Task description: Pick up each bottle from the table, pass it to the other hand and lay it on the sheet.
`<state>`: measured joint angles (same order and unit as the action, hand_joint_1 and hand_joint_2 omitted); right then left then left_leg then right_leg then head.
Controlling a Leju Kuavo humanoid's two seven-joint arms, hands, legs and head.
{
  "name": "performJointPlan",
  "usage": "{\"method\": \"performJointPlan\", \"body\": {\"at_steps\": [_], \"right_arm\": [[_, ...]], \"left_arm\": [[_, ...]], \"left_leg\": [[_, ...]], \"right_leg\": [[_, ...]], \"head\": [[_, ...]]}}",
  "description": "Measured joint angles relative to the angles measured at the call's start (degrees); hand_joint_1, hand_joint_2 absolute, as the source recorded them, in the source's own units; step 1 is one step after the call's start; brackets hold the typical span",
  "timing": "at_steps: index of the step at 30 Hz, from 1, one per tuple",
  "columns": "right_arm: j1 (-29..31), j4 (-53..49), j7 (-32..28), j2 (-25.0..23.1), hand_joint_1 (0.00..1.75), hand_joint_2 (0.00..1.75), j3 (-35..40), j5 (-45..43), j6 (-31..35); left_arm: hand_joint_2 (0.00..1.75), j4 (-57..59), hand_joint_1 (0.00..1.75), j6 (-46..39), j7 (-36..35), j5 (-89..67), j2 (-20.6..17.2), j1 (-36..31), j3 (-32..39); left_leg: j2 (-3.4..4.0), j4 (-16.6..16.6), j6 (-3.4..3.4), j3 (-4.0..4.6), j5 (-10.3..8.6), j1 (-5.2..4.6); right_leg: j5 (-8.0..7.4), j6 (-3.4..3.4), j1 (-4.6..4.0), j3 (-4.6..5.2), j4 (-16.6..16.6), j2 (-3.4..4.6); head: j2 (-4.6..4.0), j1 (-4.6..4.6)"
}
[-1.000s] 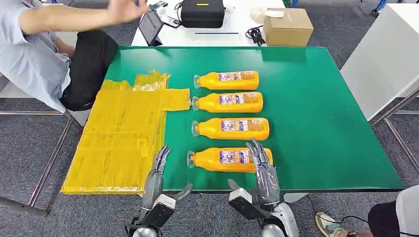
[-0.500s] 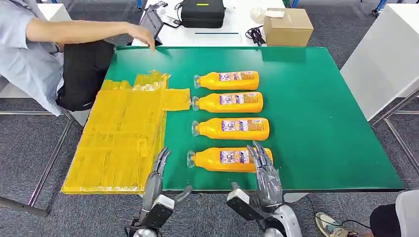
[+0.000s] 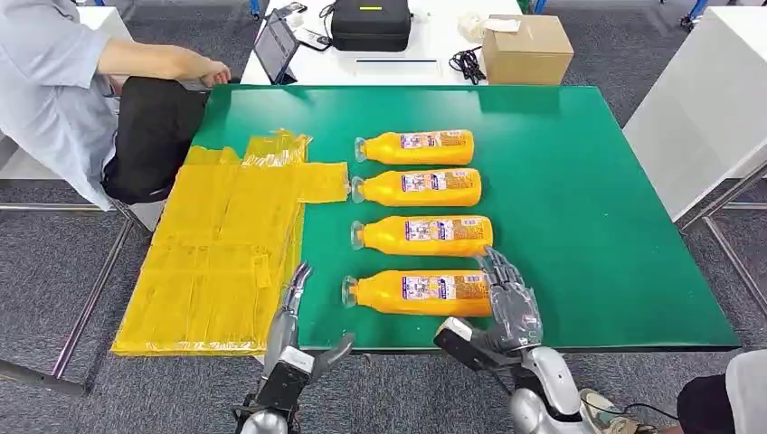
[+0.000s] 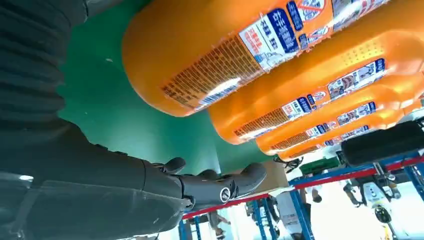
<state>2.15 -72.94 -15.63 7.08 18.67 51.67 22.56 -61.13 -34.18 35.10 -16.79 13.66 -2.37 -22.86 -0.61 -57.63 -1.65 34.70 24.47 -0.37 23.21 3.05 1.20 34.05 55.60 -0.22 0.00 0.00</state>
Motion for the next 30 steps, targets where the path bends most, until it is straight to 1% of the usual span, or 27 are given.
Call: {"method": "performJointPlan", "body": {"at_steps": [14, 24, 27, 30], "right_arm": [[1.46, 1.84, 0.04, 0.11, 0.00, 1.75, 0.22, 0.79, -1.01], [4.98, 3.47, 0.28, 0.89, 0.00, 1.75, 3.80, -0.76, -6.75], [5.69, 3.72, 1.12, 1.68, 0.00, 1.75, 5.20, -1.29, -9.60], [6.65, 4.02, 1.95, 2.69, 0.00, 1.75, 6.60, -1.29, -10.89]], "left_arm": [[1.75, -0.02, 0.00, 0.11, 0.00, 0.07, 0.00, -0.11, -0.15], [1.75, 0.02, 0.00, 0.39, 0.00, 0.59, 0.22, -1.09, -0.48], [1.75, 0.00, 0.00, 0.33, 0.09, 0.66, 0.35, -1.13, -0.46], [1.75, 0.00, 0.00, 0.42, 0.11, 0.76, 0.35, -1.15, -0.46]], "left_leg": [[0.00, 0.00, 0.00, 0.02, 0.00, -0.02], [-0.01, 0.00, -0.02, 0.01, -0.02, -0.02], [-0.01, -0.01, -0.02, 0.02, -0.02, -0.02], [-0.01, -0.01, -0.02, 0.03, -0.01, -0.02]], "right_leg": [[0.00, 0.00, 0.01, 0.00, 0.00, 0.00], [-0.01, 0.00, 0.01, -0.01, 0.00, 0.00], [-0.01, 0.00, 0.01, 0.00, 0.00, 0.00], [-0.01, 0.00, 0.01, 0.00, 0.00, 0.00]], "head": [[0.00, 0.00], [0.00, 0.02], [0.00, 0.00], [0.00, 0.00]]}}
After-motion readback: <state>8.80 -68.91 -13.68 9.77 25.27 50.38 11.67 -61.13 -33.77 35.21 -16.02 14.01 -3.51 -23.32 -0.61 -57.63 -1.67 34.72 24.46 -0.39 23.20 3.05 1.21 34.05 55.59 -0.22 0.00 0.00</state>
